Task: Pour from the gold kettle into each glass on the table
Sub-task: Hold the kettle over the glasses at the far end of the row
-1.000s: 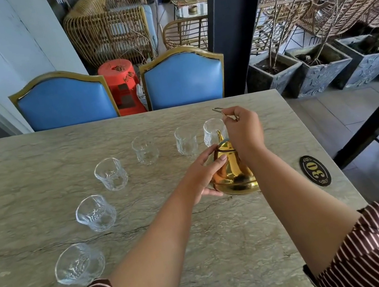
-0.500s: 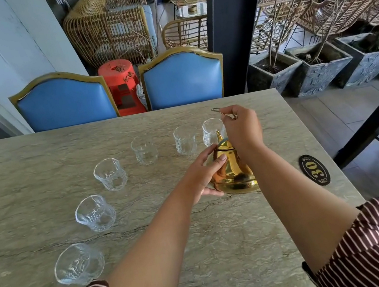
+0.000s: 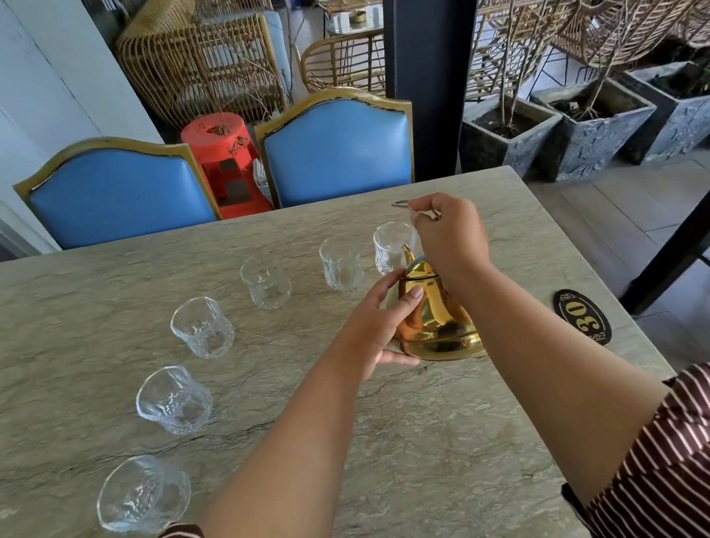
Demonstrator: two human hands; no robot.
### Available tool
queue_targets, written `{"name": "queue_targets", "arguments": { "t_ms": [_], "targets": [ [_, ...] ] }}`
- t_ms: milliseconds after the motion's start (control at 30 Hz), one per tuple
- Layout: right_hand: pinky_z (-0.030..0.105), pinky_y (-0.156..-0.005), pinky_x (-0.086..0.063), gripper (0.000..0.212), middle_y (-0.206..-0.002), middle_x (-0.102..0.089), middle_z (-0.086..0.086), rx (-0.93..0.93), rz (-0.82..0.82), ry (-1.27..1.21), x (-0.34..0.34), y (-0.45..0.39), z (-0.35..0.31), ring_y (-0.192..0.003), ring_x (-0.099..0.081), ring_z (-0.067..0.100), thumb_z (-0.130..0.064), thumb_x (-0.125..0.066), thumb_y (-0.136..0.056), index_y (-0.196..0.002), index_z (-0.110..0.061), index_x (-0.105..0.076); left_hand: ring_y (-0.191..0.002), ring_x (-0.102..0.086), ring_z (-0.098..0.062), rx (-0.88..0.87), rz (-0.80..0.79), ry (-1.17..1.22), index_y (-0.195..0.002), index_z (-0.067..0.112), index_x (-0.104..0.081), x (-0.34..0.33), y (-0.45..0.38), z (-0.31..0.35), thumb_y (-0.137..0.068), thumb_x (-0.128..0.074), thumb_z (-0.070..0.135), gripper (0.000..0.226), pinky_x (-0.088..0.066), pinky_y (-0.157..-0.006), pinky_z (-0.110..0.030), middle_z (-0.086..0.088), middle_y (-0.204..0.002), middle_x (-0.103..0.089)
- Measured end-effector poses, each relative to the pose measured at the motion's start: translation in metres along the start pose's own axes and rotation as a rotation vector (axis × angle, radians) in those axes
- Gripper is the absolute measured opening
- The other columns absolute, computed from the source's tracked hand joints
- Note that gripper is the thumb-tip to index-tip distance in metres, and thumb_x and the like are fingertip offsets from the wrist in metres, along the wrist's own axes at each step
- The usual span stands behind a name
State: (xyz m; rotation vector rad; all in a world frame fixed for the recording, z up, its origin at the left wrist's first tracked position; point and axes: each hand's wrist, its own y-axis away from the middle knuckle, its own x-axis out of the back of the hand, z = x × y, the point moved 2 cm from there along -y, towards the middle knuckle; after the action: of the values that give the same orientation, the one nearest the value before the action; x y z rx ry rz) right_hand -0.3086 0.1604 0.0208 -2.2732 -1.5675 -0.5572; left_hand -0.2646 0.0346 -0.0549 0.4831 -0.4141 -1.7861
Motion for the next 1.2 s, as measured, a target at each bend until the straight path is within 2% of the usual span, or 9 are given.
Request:
{"name": "queue_targets", "arguments": {
  "t_ms": [167, 333, 467, 533, 633, 733, 933, 1067, 1200],
  "targets": [
    [0.029, -0.058, -0.047, 0.023, -0.101, -0.069, -0.008, 0.003, -0.002, -0.020, 0.002, 0.001, 0.001, -0.056, -0.051, 0.008, -0.019, -0.055, -0.097, -0.116, -0.021, -0.068, -0.107, -0.067, -0.030, -0.005, 0.001, -0.015, -0.141, 0.047, -0.047, 0.000, -0.001, -0.001, -0.089, -0.071, 0.039, 0.058, -0.060, -0.079, -0.058, -0.007, -0.122, -0.064],
    [0.032, -0.062, -0.051, 0.020, -0.081, -0.063, -0.011, -0.006, 0.019, -0.073, 0.002, 0.008, 0.006, -0.059, -0.054, 0.007, -0.018, -0.057, -0.096, -0.112, -0.021, -0.070, -0.104, -0.066, -0.027, -0.017, 0.002, -0.029, -0.137, 0.045, -0.046, -0.001, -0.003, -0.002, -0.089, -0.072, 0.034, 0.056, -0.057, -0.083, -0.062, 0.003, -0.113, -0.061],
    [0.033, -0.061, -0.051, 0.019, -0.082, -0.067, -0.011, -0.027, 0.038, -0.133, 0.002, 0.015, 0.014, -0.055, -0.052, 0.008, -0.017, -0.058, -0.096, -0.109, -0.023, -0.070, -0.108, -0.065, -0.026, -0.018, 0.012, -0.056, -0.136, 0.047, -0.044, -0.001, -0.006, -0.006, -0.087, -0.075, 0.033, 0.059, -0.056, -0.085, -0.062, -0.005, -0.128, -0.061],
    [0.033, -0.056, -0.047, 0.018, -0.075, -0.063, -0.015, -0.031, 0.045, -0.160, 0.002, 0.019, 0.020, -0.050, -0.047, 0.009, -0.016, -0.058, -0.095, -0.107, -0.024, -0.069, -0.110, -0.062, -0.025, -0.025, 0.039, -0.079, -0.142, 0.045, -0.040, 0.000, -0.008, -0.009, -0.084, -0.078, 0.037, 0.070, -0.052, -0.092, -0.063, -0.001, -0.132, -0.058],
    [0.029, -0.049, -0.035, 0.017, -0.066, -0.060, -0.010, -0.035, 0.062, -0.229, 0.002, 0.025, 0.028, -0.043, -0.036, 0.008, -0.015, -0.059, -0.095, -0.104, -0.025, -0.069, -0.110, -0.057, -0.025, -0.052, 0.091, -0.098, -0.147, 0.040, -0.033, 0.002, -0.009, -0.014, -0.078, -0.081, 0.043, 0.084, -0.047, -0.094, -0.053, -0.004, -0.144, -0.048],
    [0.030, -0.050, -0.033, 0.017, -0.063, -0.056, -0.012, -0.041, 0.096, -0.300, 0.002, 0.029, 0.034, -0.043, -0.034, 0.006, -0.015, -0.060, -0.094, -0.105, -0.024, -0.070, -0.118, -0.058, -0.028, -0.047, 0.116, -0.033, -0.147, 0.038, -0.033, 0.003, -0.012, -0.020, -0.074, -0.084, 0.044, 0.089, -0.047, -0.091, -0.049, -0.008, -0.155, -0.040],
    [0.027, -0.048, -0.032, 0.019, -0.057, -0.056, -0.019, 0.021, 0.045, -0.379, 0.000, 0.038, 0.034, -0.045, -0.033, 0.005, -0.012, -0.061, -0.094, -0.104, -0.024, -0.071, -0.131, -0.051, -0.032, -0.049, 0.082, 0.036, -0.149, 0.048, -0.024, 0.006, -0.007, -0.025, -0.068, -0.088, 0.042, 0.104, -0.046, -0.097, -0.059, -0.003, -0.162, -0.030],
    [0.017, -0.045, -0.032, 0.018, -0.050, -0.050, -0.020, 0.030, -0.015, -0.404, -0.004, 0.037, 0.025, -0.043, -0.034, 0.001, -0.008, -0.060, -0.094, -0.104, -0.018, -0.071, -0.128, -0.054, -0.030, -0.101, 0.044, 0.039, -0.146, 0.056, -0.026, 0.016, 0.001, -0.023, -0.075, -0.085, 0.034, 0.095, -0.049, -0.093, -0.055, -0.002, -0.158, -0.035],
    [0.016, -0.043, -0.033, 0.017, -0.056, -0.053, -0.018, 0.042, -0.081, -0.364, -0.015, 0.034, 0.012, -0.042, -0.034, 0.001, -0.010, -0.059, -0.095, -0.105, -0.017, -0.071, -0.122, -0.061, -0.026, -0.131, 0.069, 0.046, -0.145, 0.049, -0.036, 0.027, 0.009, -0.022, -0.082, -0.080, 0.028, 0.079, -0.051, -0.094, -0.055, -0.002, -0.145, -0.052]
  ]
}}
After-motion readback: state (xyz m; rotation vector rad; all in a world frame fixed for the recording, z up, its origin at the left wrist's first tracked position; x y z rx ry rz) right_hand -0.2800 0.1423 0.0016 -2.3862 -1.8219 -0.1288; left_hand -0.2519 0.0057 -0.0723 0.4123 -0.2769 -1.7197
